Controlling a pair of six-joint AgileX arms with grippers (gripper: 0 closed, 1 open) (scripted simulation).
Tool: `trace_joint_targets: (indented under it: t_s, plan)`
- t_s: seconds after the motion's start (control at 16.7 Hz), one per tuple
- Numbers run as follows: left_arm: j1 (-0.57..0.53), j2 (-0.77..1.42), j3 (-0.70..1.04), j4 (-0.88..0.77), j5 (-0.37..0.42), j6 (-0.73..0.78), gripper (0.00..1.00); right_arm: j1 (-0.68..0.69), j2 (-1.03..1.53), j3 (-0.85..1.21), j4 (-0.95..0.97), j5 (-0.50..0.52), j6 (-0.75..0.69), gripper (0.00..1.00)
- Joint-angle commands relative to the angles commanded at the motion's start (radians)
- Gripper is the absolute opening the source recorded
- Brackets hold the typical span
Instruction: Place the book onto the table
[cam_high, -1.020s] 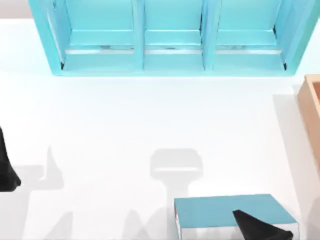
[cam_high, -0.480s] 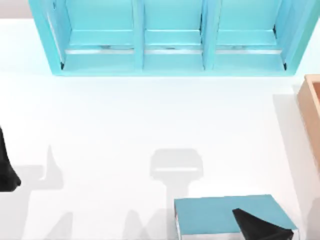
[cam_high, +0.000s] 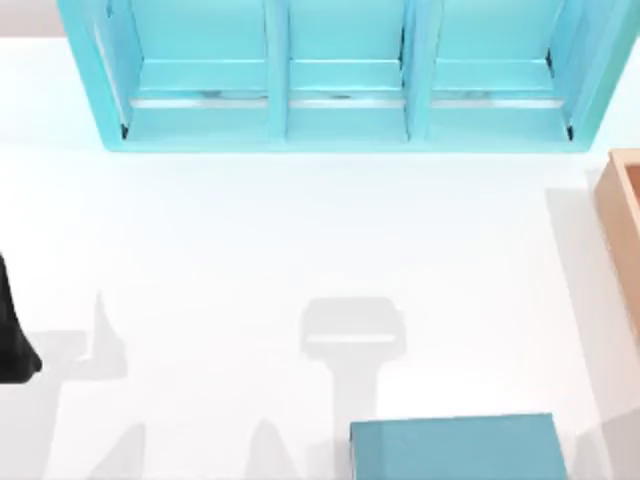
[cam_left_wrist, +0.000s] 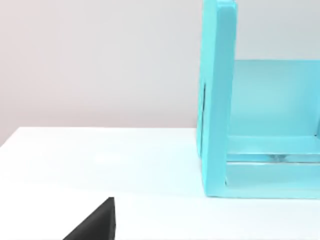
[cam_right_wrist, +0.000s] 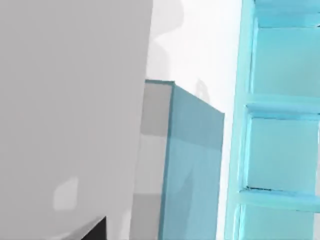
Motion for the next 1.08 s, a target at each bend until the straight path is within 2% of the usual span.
trace_joint_targets:
  t_s: [0.36, 0.66, 0.84, 1.08]
  plan:
    - [0.0, 0.0, 0.0, 0.0, 0.0, 0.0, 1.0, 0.249, 0.196, 0.221, -0.641, -0.037, 0.652, 1.0]
    - [0.0, 0.0, 0.0, 0.0, 0.0, 0.0, 1.0, 0.346, 0.317, 0.387, -1.126, -0.082, 1.132, 1.0]
    - [0.0, 0.0, 0.0, 0.0, 0.0, 0.0, 1.0, 0.36, 0.364, 0.454, -1.312, -0.102, 1.308, 1.0]
    - [0.0, 0.0, 0.0, 0.0, 0.0, 0.0, 1.0, 0.359, 0.393, 0.492, -1.409, -0.11, 1.396, 1.0]
